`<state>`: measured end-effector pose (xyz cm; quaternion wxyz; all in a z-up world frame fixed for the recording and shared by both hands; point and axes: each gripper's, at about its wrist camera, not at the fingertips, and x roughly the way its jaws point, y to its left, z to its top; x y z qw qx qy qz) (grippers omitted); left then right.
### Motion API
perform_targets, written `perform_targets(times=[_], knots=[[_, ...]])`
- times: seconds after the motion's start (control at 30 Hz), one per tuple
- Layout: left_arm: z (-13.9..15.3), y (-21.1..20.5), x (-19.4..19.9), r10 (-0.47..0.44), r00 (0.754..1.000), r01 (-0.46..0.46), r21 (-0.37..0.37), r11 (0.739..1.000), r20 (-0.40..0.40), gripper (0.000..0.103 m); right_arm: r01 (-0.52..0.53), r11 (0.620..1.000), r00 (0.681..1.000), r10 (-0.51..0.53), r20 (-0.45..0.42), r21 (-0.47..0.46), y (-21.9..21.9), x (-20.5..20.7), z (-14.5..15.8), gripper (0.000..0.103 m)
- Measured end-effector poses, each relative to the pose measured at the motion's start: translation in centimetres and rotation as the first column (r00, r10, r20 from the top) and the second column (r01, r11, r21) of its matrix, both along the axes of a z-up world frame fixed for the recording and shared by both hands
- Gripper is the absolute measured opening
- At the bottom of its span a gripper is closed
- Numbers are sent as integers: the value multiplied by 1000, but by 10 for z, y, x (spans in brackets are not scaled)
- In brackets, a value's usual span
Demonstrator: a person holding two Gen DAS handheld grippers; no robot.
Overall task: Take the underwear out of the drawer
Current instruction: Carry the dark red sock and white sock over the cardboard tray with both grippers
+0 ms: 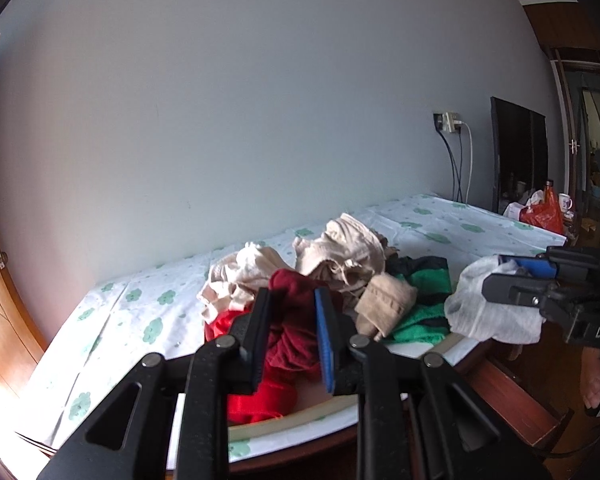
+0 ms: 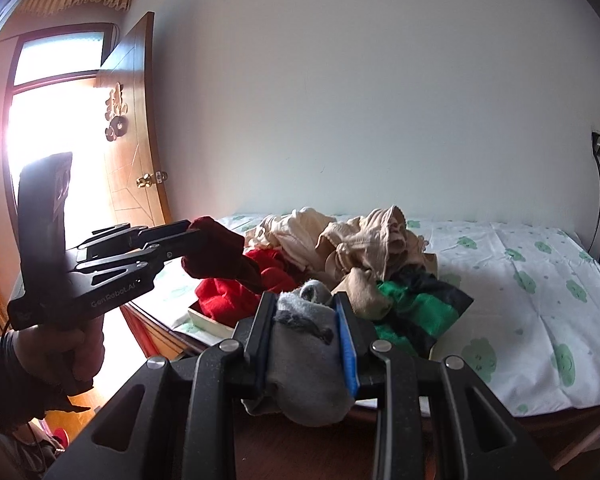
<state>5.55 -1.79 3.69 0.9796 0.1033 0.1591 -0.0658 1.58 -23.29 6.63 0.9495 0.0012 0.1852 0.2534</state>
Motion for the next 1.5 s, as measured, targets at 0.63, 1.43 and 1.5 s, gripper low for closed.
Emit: perform_targets(times=[0.63,1.43,1.5], knots=[[14,9,51,-10,999,7,-59,998,-39,19,56,997,998,-53,-43,53,-2,67,18,31],[-4,10,76,9,996,-16,-70,997,-93,19,82,996,991,-76,-109,46,5,106,14,31],[-6,10,79,13,995,-20,-72,997,-97,19,86,996,990,-81,-117,38,7,109,13,31]])
